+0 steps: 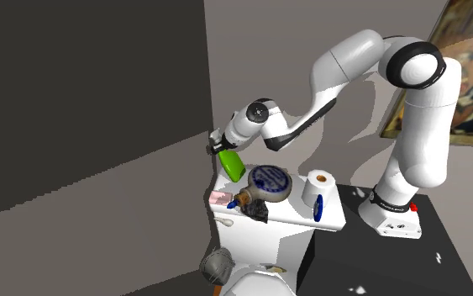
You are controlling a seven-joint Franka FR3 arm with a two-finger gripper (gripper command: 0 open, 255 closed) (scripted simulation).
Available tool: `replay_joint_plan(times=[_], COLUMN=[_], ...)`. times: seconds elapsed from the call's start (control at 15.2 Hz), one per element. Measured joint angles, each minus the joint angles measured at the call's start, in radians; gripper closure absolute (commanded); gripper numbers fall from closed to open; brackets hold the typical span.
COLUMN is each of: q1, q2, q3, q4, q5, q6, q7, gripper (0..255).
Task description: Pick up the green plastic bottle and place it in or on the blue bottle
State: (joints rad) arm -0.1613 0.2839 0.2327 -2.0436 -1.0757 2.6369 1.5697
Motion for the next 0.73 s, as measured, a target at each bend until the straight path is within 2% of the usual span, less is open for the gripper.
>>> replay_joint_plan(times=[0.33,0.73], q1=[0.000,-0.013], q2=[0.000,-0.039], q3=[0.000,0.021], q4=[0.000,0.002], q5=[0.000,0.073], q6=[0.000,-0.027], q7=[0.000,-0.072], gripper=[255,255])
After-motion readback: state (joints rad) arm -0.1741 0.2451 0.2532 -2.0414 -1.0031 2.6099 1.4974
